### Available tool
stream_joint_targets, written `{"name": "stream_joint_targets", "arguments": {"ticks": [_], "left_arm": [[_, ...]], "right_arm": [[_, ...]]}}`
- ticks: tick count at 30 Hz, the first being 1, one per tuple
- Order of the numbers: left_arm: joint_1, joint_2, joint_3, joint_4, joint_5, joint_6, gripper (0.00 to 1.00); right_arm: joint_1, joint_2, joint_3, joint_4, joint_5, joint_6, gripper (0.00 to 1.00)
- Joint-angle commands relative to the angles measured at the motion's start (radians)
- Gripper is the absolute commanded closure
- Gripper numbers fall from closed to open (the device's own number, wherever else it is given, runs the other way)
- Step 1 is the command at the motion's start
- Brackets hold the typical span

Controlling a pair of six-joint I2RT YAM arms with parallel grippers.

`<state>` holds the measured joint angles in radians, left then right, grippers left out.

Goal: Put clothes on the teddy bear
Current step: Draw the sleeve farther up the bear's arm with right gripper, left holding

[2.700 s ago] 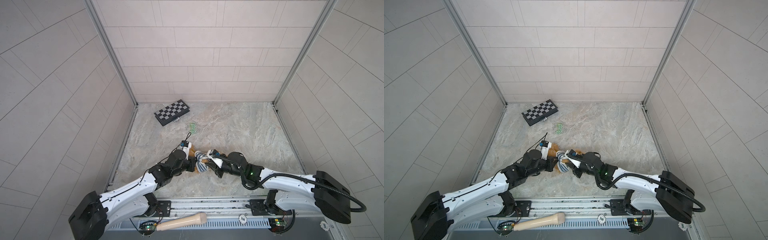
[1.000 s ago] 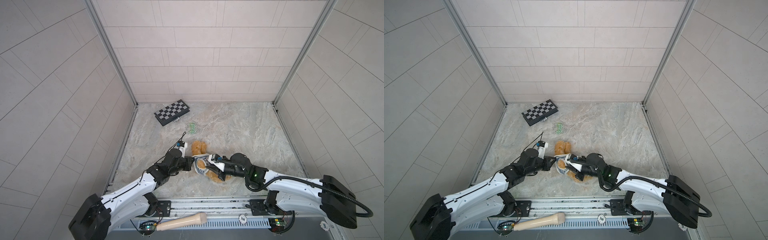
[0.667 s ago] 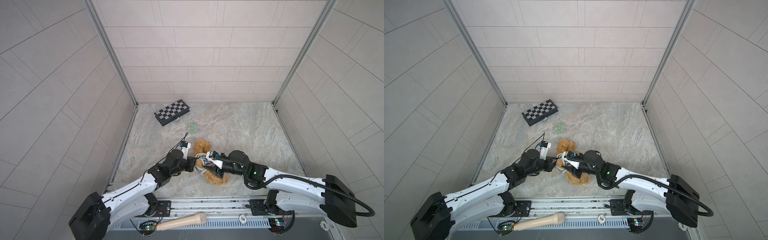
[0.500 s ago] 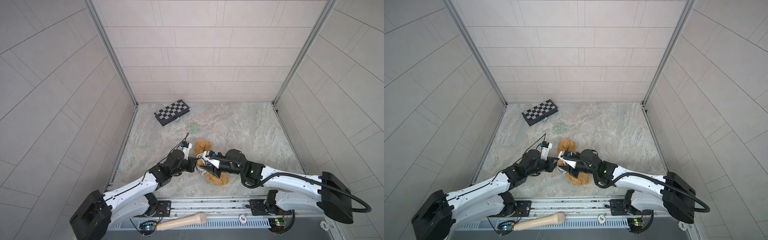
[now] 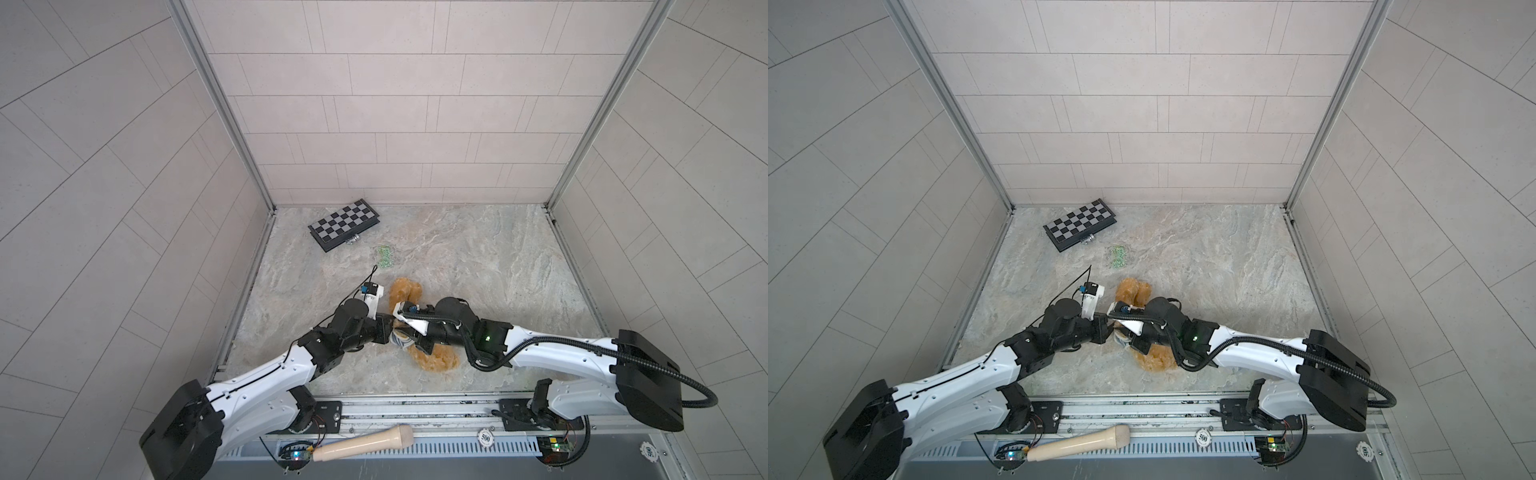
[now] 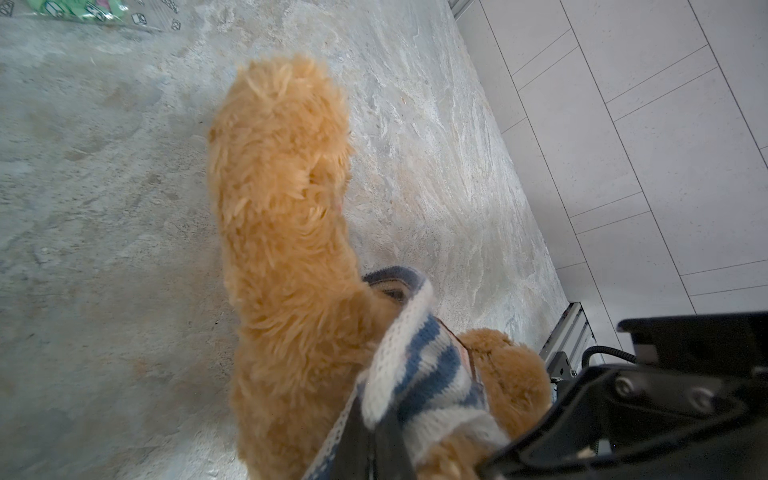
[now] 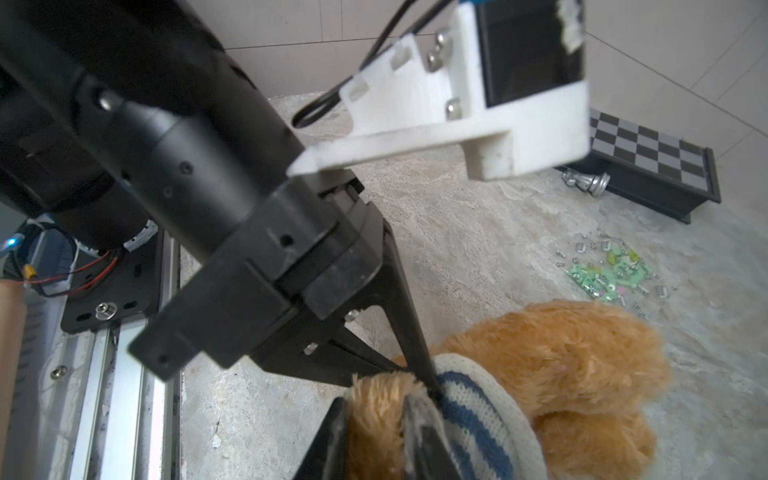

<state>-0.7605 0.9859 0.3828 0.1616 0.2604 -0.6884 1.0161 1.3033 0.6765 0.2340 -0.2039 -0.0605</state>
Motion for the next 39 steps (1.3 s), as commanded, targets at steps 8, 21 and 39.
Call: {"name": "stream_joint_targets", "arguments": {"ticks": [8,21,39], "left_arm": [[0.02,-0.032,-0.001,-0.03,-0.036,-0.003,1.0],[0.06,-0.118,-0.002,-0.213,-0.115,0.041,1.0],[-0.024,-0.16,0.01,-0.24,-0.137,0.036,1.0]], "right_arm": [[0.004,-0.14,-0.05,0.021,0.043,-0.041,1.0],[-0.049,-0.296,-0.176,0.215,0.135,0.041,1.0],[-0.152,-0.136,-0.106,0.303,0.263,0.176,1.0]]}}
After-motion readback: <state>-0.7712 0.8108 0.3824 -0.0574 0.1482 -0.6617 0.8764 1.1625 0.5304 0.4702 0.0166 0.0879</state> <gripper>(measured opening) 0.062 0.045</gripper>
